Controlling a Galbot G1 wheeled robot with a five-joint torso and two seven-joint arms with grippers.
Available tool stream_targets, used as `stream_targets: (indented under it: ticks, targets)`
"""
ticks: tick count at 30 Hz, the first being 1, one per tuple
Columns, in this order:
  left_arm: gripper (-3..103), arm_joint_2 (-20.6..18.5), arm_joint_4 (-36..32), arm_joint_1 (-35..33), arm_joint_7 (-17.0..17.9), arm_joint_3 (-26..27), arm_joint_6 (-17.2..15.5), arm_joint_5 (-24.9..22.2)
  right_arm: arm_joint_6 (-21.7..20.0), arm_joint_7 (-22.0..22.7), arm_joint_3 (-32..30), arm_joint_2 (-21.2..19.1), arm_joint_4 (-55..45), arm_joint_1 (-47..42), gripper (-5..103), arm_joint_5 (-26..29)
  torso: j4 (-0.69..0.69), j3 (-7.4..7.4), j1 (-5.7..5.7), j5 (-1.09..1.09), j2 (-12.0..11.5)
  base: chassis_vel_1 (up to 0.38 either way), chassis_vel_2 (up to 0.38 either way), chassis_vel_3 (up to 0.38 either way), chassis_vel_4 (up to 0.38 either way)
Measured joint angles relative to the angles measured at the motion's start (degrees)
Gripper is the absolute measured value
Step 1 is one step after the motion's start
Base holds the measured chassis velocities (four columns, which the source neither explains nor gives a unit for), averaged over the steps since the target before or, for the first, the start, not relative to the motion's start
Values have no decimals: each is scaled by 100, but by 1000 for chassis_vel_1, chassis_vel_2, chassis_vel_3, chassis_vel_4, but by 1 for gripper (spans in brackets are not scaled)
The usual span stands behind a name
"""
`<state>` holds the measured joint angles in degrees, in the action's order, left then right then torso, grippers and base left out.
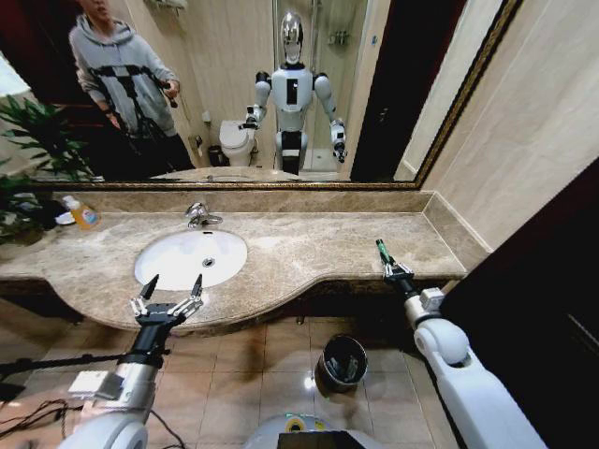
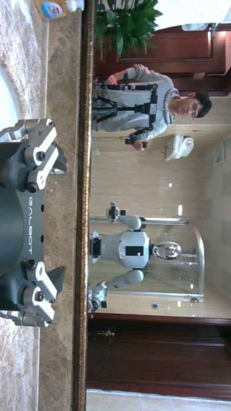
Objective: Pick up the trash from the sink and place it in the trash bin.
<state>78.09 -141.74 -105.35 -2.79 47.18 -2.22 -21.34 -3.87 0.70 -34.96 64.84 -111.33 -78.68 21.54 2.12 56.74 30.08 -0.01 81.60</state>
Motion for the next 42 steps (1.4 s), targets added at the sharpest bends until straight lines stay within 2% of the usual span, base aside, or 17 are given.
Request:
stream_targets:
  ticks: [9,14,18,26,32,38,42]
  targets:
    - [100,0,0,0,0,0,0,0,553,-1,-296,785,-274,-1042,8,-517,-2,0,0,0,0,0,0,0,0]
    - [100,0,0,0,0,0,0,0,998,-114,-192,1238,-21,-1497,8,-918,-2,0,-1,0,0,0,0,0,0]
    - [100,0,0,0,0,0,0,0,1202,-216,-89,1502,319,-1711,8,-1109,-2,0,-1,0,0,0,0,0,0]
    - [100,0,0,0,0,0,0,0,1321,-375,70,1761,1020,-1736,8,-1279,-2,0,-1,0,0,0,0,0,0]
    - [100,0,0,0,0,0,0,0,1430,-586,158,1846,1992,-1394,8,-1677,-2,1,0,1,0,0,0,0,0]
    - [100,0,0,0,0,0,0,0,1352,-707,221,1896,2736,-994,8,-2034,-2,1,0,1,0,0,0,0,0]
    - [100,0,0,0,0,0,0,0,1155,-820,255,1942,3338,-650,8,-2331,-2,1,0,1,0,0,0,0,0]
